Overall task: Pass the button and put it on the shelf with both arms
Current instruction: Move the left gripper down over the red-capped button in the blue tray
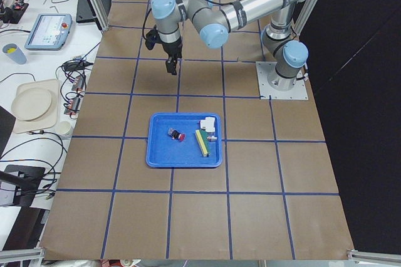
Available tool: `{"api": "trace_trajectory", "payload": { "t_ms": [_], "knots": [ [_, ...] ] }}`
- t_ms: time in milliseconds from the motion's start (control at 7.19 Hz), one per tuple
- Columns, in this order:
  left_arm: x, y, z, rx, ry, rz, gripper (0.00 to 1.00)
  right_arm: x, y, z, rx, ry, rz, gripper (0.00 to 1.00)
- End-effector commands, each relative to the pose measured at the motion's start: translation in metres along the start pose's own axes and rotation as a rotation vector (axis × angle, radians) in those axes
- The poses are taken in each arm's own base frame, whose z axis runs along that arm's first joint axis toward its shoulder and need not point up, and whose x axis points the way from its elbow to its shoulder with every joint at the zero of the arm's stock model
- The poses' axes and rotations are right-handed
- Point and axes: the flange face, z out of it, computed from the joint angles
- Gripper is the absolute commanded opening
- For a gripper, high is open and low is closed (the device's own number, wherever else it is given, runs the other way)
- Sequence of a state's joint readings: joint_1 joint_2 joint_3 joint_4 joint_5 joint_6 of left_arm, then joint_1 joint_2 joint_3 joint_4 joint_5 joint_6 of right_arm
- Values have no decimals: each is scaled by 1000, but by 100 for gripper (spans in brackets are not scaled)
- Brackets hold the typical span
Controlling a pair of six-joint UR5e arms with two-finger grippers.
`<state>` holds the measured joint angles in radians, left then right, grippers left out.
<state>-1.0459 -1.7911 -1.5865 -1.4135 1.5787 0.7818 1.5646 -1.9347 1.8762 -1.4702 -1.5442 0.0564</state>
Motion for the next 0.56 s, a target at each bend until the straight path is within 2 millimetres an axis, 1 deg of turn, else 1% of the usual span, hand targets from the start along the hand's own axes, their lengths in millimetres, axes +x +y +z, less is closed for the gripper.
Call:
{"api": "trace_trajectory", "payload": {
  "t_ms": [0,139,278,417],
  "knots": [
    [-132,25,70,58,-59,211,99,0,2,1,11,-5,0,100],
    [-181,45,92,148,-31,204,99,-1,2,1,15,-11,-2,100],
    [-197,58,105,191,-8,246,99,0,1,2,14,-6,1,100],
    [-195,57,115,230,14,286,99,-1,0,1,16,-2,1,100]
  ]
}}
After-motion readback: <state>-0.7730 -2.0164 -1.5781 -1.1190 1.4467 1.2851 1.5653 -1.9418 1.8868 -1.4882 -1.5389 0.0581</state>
